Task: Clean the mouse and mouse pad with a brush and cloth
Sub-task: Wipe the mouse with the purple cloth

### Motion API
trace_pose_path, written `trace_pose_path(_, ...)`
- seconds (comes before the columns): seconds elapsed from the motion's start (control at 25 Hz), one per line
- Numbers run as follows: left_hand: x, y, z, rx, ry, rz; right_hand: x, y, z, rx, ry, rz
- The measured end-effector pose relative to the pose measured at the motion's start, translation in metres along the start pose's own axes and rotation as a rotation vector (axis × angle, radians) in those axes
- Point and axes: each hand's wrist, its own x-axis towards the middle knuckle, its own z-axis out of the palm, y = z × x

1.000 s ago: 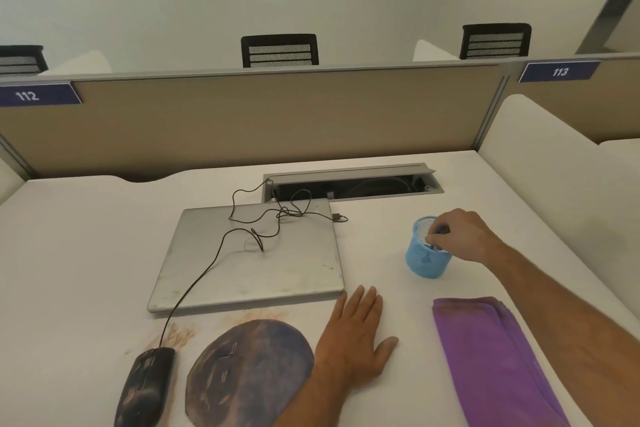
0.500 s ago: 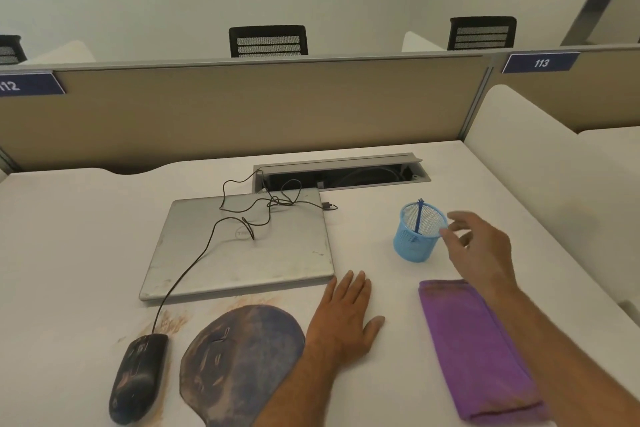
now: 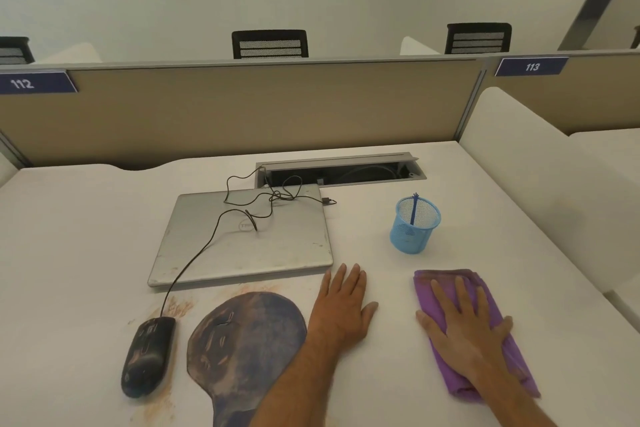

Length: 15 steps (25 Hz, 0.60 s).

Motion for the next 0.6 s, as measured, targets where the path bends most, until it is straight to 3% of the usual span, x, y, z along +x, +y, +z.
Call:
trace_pose_path(0.24,-0.018,0.006,-0.015,0.038,-0.070,0.003,0.002,0.005,-0.006,-0.039,0.159,0.011)
trace_pose_path(0.36,-0.040,-0.005,-0.030,-0.006,-0.021,0.011,0.005,0.003,-0.016,0.024,0.196,0.037)
trace_pose_path(0.52,-0.083,-0.047,-0.063,-0.110,0.174,-0.074,0.002,-0.009,-0.028,0.465,0.301,0.085)
trace_pose_path(0.6,-0.110,-0.080,-0.080,-0.168,0.271,-0.167,-0.007,-0.026,-0.034,0.682,0.338,0.006)
